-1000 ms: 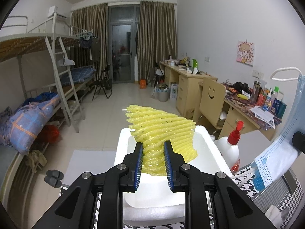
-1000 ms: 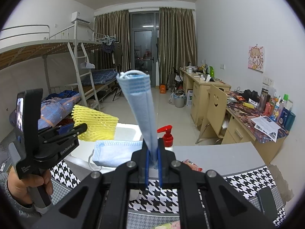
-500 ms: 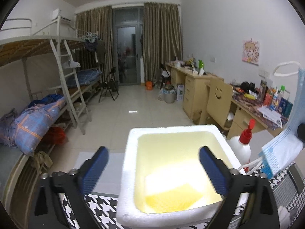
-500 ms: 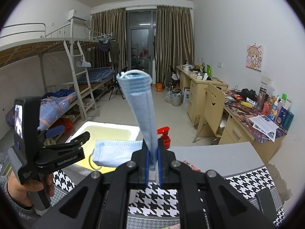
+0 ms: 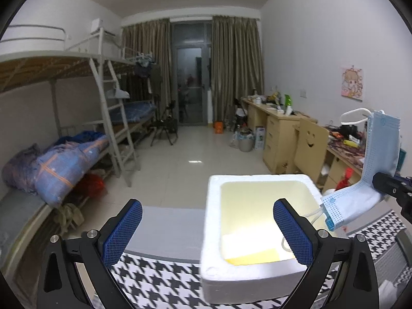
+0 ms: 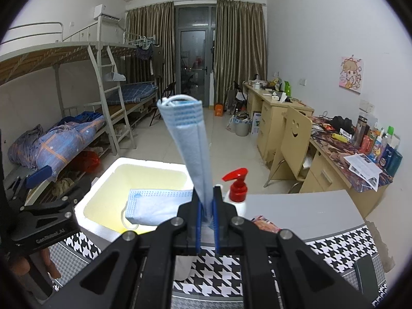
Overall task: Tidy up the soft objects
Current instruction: 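Lower blue mask into white foam box and open right tool, then withdraw both tools from the box back toward the remaining table items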
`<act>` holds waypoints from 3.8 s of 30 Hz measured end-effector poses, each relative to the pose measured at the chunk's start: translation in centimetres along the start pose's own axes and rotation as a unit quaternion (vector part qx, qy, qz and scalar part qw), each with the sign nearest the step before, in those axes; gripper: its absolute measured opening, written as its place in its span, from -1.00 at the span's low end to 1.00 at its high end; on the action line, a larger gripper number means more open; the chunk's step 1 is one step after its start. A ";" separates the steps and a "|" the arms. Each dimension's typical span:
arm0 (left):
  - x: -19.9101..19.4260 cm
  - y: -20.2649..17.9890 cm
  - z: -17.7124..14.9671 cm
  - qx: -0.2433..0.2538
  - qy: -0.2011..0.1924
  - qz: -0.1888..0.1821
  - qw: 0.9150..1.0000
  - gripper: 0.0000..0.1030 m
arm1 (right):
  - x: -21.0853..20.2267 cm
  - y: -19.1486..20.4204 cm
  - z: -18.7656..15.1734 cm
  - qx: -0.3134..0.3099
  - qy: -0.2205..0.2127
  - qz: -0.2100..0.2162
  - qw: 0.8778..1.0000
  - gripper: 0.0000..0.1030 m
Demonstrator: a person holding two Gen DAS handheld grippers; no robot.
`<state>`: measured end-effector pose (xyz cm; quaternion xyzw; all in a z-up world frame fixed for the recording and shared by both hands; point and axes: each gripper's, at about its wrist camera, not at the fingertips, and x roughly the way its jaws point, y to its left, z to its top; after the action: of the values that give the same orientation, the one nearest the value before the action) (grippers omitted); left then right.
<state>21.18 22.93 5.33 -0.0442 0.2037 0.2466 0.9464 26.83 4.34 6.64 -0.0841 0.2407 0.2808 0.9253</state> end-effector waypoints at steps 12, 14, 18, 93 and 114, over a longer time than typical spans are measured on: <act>-0.1 0.4 -0.9 0.036 -0.009 0.038 0.999 0.98 | 1.4 1.4 0.4 -0.006 0.010 0.002 1.000 -0.80; -0.1 0.7 -0.9 0.035 -0.005 0.037 0.999 0.98 | 1.7 1.4 0.4 -0.006 0.014 0.003 1.000 -0.80; -0.3 1.5 -1.0 0.026 -0.004 0.040 0.999 0.98 | 2.6 1.9 0.4 -0.007 0.023 0.008 1.000 -0.80; -5.4 2.0 -2.5 0.011 -0.012 0.013 1.000 0.98 | -1.1 2.5 -1.8 -0.011 0.036 0.055 0.998 0.64; -9.5 -1.4 -2.5 0.029 -0.027 -0.003 0.999 0.98 | -6.1 -0.1 -3.1 -0.006 0.007 0.033 0.999 0.64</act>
<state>13.37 17.01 6.88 -0.0107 0.1855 0.2383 0.9532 21.26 0.45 6.95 -0.0836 0.2481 0.3116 0.9134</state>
